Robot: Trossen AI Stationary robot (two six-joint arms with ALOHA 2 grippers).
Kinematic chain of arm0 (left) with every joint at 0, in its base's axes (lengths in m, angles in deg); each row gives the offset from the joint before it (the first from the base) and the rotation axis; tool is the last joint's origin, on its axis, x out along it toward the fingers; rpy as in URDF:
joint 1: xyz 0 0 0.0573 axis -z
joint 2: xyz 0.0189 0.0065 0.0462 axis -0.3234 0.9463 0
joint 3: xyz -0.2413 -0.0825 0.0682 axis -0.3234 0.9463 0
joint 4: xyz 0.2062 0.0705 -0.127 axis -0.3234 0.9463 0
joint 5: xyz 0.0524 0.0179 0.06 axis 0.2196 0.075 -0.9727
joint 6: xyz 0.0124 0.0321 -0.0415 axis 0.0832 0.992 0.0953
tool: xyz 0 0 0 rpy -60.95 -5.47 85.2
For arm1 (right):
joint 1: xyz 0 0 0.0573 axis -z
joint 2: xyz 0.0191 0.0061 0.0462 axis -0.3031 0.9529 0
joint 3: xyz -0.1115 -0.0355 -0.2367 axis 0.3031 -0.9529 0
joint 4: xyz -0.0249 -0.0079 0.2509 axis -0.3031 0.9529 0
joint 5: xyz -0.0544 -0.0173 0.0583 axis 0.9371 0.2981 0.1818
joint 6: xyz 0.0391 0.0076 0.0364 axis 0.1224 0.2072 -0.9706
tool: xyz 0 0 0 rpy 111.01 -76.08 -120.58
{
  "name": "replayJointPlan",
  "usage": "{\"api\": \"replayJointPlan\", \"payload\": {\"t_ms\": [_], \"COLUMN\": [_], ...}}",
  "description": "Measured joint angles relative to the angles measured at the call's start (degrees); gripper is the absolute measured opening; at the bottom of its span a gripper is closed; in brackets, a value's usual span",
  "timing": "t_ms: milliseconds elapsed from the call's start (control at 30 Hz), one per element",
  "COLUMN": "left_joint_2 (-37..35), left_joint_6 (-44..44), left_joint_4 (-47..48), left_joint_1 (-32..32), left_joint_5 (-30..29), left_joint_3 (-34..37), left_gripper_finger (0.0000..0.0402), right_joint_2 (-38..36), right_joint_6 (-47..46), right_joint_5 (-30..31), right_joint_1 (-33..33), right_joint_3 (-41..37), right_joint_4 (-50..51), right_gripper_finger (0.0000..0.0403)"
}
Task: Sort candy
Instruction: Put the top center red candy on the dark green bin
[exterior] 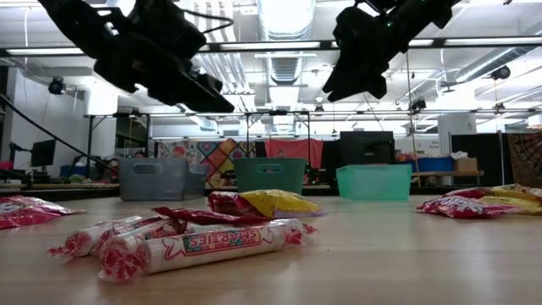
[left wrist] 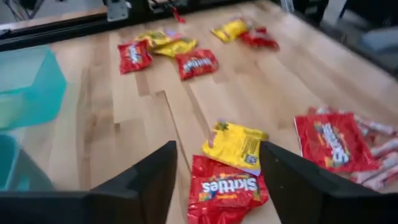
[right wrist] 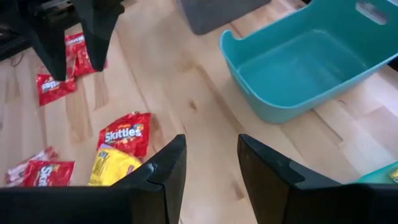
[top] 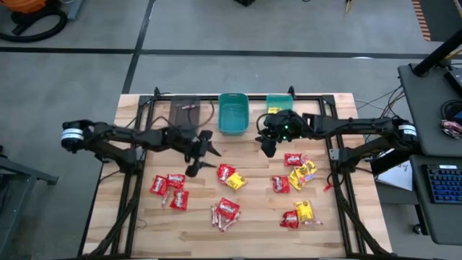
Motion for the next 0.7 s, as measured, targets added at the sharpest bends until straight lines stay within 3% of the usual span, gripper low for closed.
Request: {"api": "replayJointPlan", "payload": {"t_ms": [167, 433, 700], "left_joint_2": [0.92, 5.42, 14.53], "left_joint_6": [1.68, -2.51, -6.88], "left_joint_4": [0.71, 0.61, -6.60], "left_joint_1": [5.43, 9.46, 10.63], "left_joint_5": [-11.05, -12.66, -13.97], "left_joint_3": [0.00, 0.11, 0.11], "left_gripper_finger": [0.0243, 0.0229, 0.0222], "right_joint_2": [0.00, 0.27, 1.75], "right_joint_6": [1.03, 1.23, 0.49], "right_joint_5": [0.00, -0.02, -0.05], "right_joint_1": [-0.75, -0.75, -1.74], "right_joint_3": [-0.14, -0.27, -0.38], "right_joint_4": [-0.01, -0.11, -0.24], "right_gripper_finger": [0.0132, 0.0136, 0.0130]}}
